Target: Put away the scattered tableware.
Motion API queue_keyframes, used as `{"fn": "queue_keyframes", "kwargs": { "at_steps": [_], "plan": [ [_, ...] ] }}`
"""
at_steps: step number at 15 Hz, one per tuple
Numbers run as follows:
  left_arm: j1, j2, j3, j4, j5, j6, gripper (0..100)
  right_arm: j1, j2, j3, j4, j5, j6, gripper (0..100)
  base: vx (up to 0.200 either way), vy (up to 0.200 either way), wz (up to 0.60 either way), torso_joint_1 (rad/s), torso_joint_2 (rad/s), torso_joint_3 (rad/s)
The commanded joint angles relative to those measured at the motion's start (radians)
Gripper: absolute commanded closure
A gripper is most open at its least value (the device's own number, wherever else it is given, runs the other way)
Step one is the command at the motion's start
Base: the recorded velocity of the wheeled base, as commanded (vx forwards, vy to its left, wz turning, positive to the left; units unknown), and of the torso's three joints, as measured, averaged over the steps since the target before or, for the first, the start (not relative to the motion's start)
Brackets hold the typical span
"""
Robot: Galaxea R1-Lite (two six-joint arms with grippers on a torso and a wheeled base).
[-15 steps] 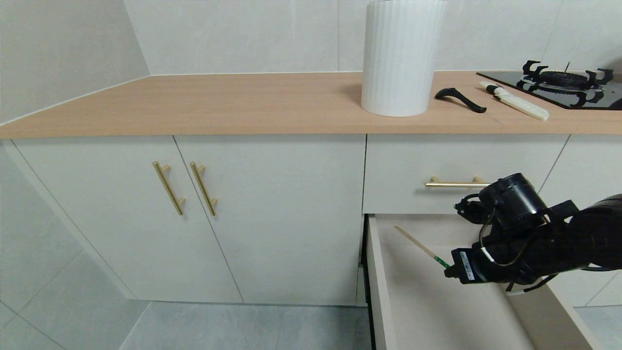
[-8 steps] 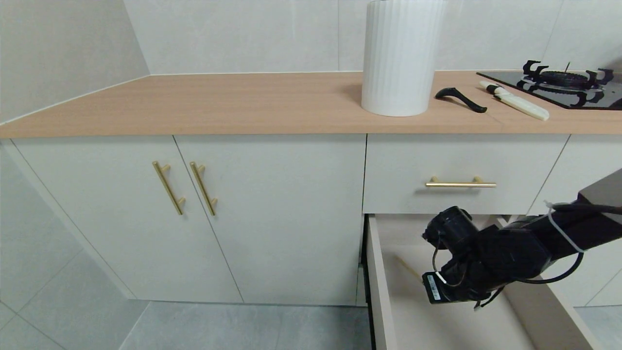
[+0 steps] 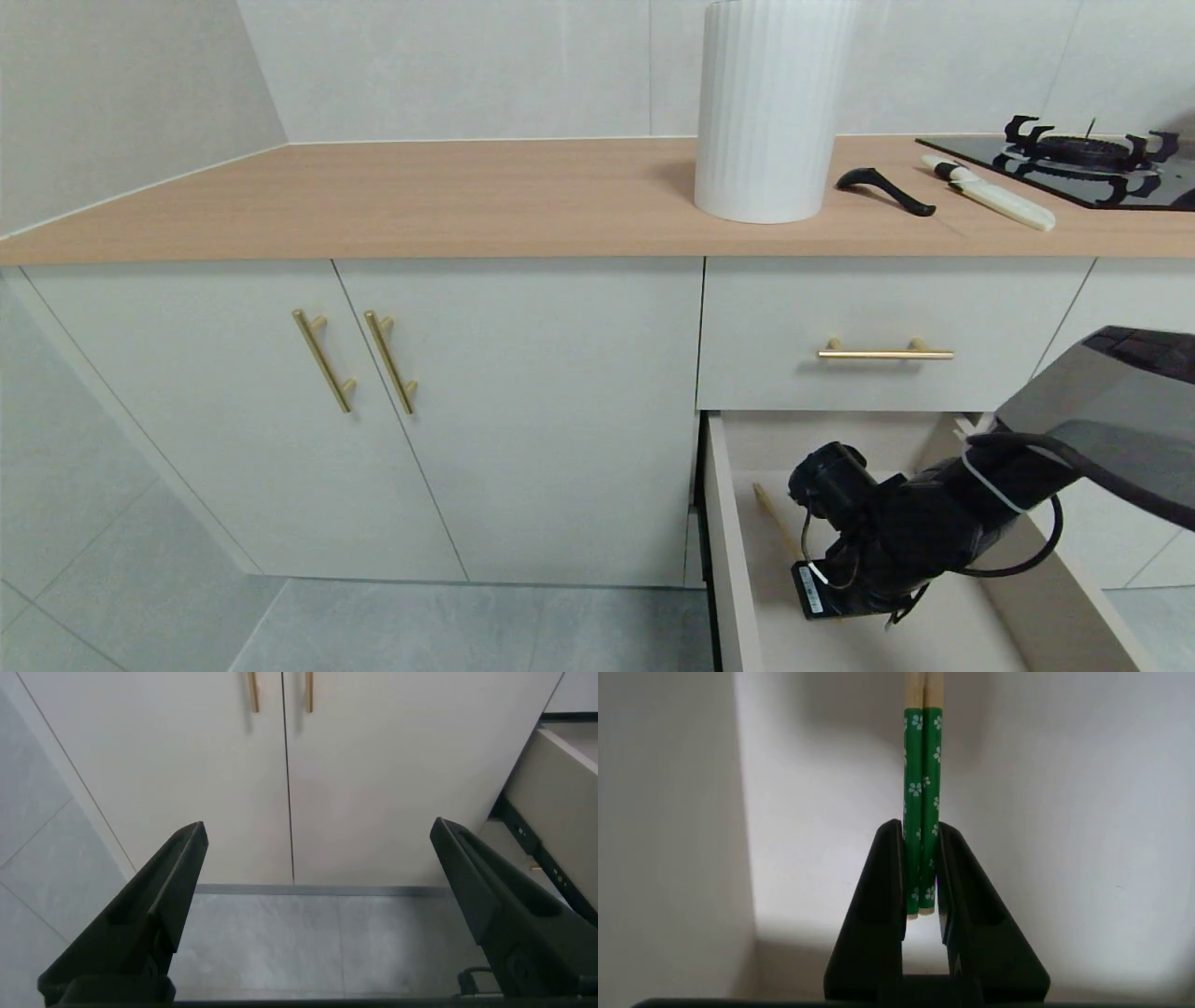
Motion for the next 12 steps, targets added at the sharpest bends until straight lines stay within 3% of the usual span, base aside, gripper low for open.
{"fn": "queue_keyframes", "kwargs": {
  "at_steps": [1,9,10,12],
  "plan": [
    [0.000,0.000,0.000,0.000,0.000,0.000,0,0.016,0.055,0.013,-0.016,-0.015,0.002,100,0.000,0.000,0.00,0.000,0.00,0.000],
    [0.000,0.000,0.000,0.000,0.000,0.000,0,0.017,0.086,0.024,-0.082,-0.047,0.002,100,0.000,0.000,0.00,0.000,0.00,0.000],
    [0.000,0.000,0.000,0.000,0.000,0.000,0,0.017,0.086,0.024,-0.082,-0.047,0.004,0,0.000,0.000,0.00,0.000,0.00,0.000],
    [0.000,0.000,0.000,0.000,0.000,0.000,0,0.017,0.086,0.022,-0.082,-0.047,0.004,0,0.000,0.000,0.00,0.000,0.00,0.000]
  ]
}}
